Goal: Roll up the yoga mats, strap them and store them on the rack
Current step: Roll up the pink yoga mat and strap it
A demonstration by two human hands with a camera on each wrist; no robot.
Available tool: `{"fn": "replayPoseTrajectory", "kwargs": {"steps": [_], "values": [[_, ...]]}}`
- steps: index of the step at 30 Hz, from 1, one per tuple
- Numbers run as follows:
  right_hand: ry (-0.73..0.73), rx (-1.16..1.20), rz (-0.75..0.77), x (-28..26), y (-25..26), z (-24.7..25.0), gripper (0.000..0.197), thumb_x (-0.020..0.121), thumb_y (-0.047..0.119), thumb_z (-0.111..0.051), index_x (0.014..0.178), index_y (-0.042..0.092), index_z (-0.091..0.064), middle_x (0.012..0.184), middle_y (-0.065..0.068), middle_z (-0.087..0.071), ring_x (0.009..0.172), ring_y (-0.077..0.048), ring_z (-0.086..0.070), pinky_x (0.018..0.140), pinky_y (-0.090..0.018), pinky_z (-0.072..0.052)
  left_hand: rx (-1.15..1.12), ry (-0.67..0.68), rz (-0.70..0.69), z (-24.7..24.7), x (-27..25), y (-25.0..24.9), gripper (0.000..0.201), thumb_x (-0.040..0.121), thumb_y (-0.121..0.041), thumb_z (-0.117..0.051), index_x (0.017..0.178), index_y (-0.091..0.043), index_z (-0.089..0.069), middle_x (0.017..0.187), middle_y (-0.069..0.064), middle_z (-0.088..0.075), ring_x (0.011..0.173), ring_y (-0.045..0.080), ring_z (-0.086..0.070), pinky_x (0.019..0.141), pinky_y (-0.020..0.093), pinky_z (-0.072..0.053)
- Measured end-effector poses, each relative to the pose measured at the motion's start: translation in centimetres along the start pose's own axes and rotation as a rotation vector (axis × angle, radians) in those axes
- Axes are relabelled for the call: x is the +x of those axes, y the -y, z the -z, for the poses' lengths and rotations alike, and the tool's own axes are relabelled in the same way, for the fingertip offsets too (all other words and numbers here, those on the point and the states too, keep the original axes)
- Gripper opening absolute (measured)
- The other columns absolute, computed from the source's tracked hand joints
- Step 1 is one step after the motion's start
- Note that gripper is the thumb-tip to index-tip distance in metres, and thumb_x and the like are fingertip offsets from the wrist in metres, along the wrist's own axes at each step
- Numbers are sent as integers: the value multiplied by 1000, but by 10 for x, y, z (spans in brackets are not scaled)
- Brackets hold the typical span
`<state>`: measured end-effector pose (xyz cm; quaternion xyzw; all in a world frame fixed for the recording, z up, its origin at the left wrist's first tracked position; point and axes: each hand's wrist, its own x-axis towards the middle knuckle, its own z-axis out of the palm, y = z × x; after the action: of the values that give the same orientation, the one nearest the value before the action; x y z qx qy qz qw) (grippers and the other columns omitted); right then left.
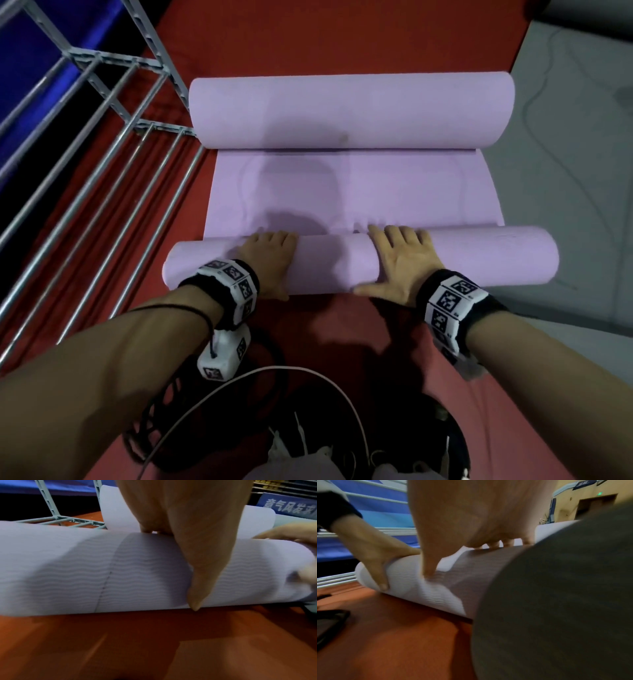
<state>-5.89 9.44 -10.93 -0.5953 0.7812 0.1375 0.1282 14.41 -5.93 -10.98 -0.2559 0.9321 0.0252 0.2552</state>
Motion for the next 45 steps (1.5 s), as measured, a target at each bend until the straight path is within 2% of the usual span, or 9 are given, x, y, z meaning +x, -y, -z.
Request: {"fn": "replayPoseTrajectory", "kwargs": {"steps": [2, 4, 16, 23, 27, 33, 37, 42, 45], "values": [[22, -47, 15, 1, 3, -2, 119, 60, 78, -62, 151, 15, -17, 146, -11, -35, 132, -33, -35, 110, -52, -23, -19, -11, -6, 5, 0, 0, 110, 59, -53, -79, 145, -14, -24, 144, 5, -40, 127, 27, -43, 109, 40, -31], [0, -37, 9, 2, 2, -2, 113, 60, 63, -73, 149, 17, -21, 144, -8, -38, 129, -31, -38, 109, -49, -25, -29, -17, 0, 8, 0, 1, 103, 58, -51, -79, 142, -17, -29, 139, 3, -44, 122, 26, -46, 102, 40, -37], [204, 210, 17, -22, -12, 10, 104, 57, 56, -77, 143, 25, -28, 137, 1, -47, 126, -23, -43, 109, -37, -25, -316, 338, -69, 16, -4, -3, 80, 53, -40, -87, 122, -28, -49, 112, -1, -62, 102, 23, -60, 89, 35, -49], [152, -71, -137, -40, 22, 4, 118, 74, 75, -55, 152, 8, 2, 155, -11, -11, 140, -37, -14, 109, -63, -18, -568, 477, -46, 26, 13, 5, 89, 36, -35, -81, 118, -29, -47, 117, 0, -59, 104, 18, -58, 92, 33, -49], [117, 32, -129, -27, 13, 5, 119, 66, 83, -55, 150, 12, -11, 153, -8, -20, 138, -34, -21, 109, -63, -18, -530, 364, -56, 29, 12, 17, 122, 35, -51, -85, 143, -20, -35, 139, 0, -45, 125, 19, -45, 105, 27, -35], [115, 216, -87, 1, -10, 16, 105, 58, 82, -65, 136, 19, -33, 143, -3, -41, 134, -26, -33, 112, -54, -19, -380, -68, -114, 25, -9, 37, 86, 54, -81, -47, 120, -27, -55, 114, -4, -54, 107, 20, -52, 88, 36, -45], [113, 208, -66, 11, -19, 18, 110, 60, 87, -58, 145, 22, -31, 148, -4, -37, 138, -28, -29, 116, -52, -15, -301, -113, -106, 14, -21, 31, 95, 68, -78, -27, 141, -19, -44, 135, 1, -51, 123, 22, -49, 101, 33, -39], [108, 70, -95, 10, -20, 19, 108, 65, 93, -38, 149, 26, -26, 151, -5, -29, 139, -31, -22, 113, -54, -19, -6, 27, -51, 8, -10, 11, 129, 58, -82, -61, 151, -9, -11, 154, 7, -27, 138, 24, -33, 115, 36, -26], [70, 73, -76, 5, -19, 14, 115, 63, 86, -54, 150, 19, -20, 148, -6, -36, 134, -31, -31, 113, -53, -18, 20, 43, -10, 9, -3, 8, 125, 60, -71, -71, 151, -12, -8, 152, 5, -29, 135, 24, -36, 112, 37, -30]]}}
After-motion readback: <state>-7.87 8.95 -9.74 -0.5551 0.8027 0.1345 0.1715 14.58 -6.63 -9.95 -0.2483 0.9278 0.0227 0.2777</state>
